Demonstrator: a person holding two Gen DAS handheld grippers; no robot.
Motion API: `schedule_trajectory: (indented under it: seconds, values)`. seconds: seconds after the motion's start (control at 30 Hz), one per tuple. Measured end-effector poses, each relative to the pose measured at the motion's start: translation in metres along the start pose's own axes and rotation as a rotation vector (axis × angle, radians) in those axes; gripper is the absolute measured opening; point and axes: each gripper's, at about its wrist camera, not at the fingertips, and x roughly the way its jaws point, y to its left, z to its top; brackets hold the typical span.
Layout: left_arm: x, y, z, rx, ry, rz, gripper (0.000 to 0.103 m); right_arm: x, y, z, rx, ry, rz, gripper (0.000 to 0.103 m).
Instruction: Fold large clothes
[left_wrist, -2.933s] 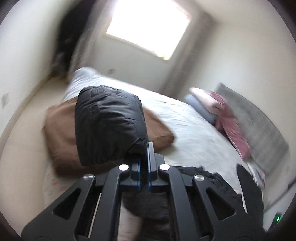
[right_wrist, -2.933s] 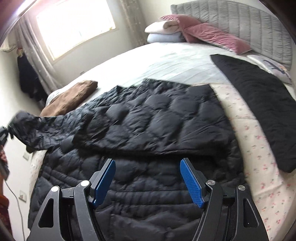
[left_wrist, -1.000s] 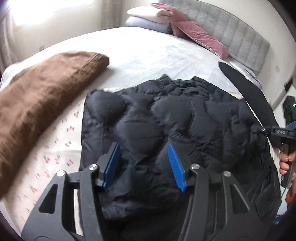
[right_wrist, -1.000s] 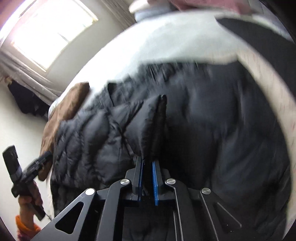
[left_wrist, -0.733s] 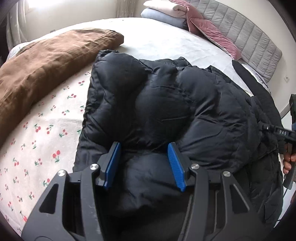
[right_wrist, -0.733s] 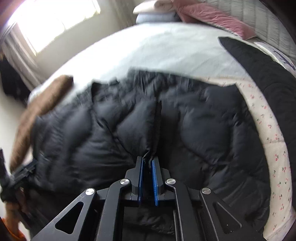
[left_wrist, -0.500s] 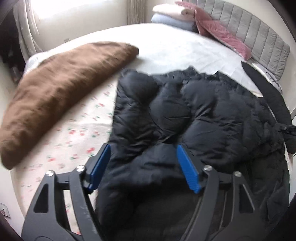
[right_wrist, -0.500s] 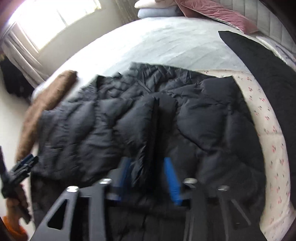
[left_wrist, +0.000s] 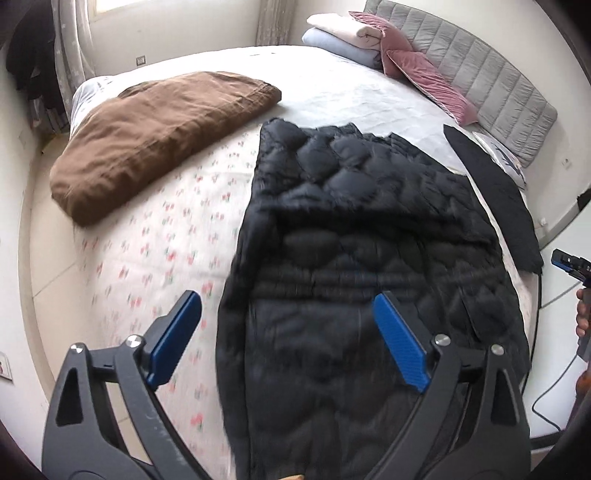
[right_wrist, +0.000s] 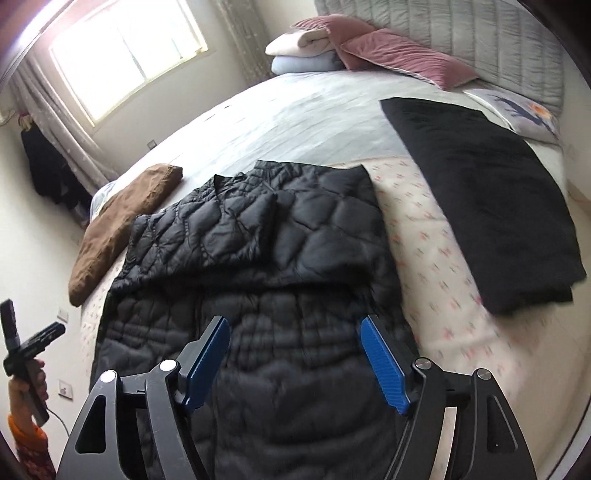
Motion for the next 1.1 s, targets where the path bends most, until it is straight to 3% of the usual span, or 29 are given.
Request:
schedule_trajectory:
  seconds: [0.2,0.5,0.77,0.9,1.1]
  values:
    - [-0.019,0.021,-0.056,-0.035,0.021,-0.002,0.094,-0.028,-0.027,-0.056,0.037,0.018,0.009,0.077]
    - [-0.012,0.057,-0.134,-0.157,0.090,-0.121,0.094,-0.026,-0.077,-0.130,0.130,0.084,0.032,0.077]
    - [0.006,0.071,-0.159,-0.227,0.115,-0.274,0.093,-0.014,-0.125,-0.170,0.278,0.103,0.080,0.077]
    - [0.022,0.068,-0.167,-0.270,0.157,-0.368,0.082,-0.002,-0.144,-0.187,0.383,0.105,0.130,0.077]
    - [0.027,0.052,-0.175,-0.237,0.186,-0.427,0.080,0.025,-0.142,-0.203,0.414,0.151,0.164,0.074]
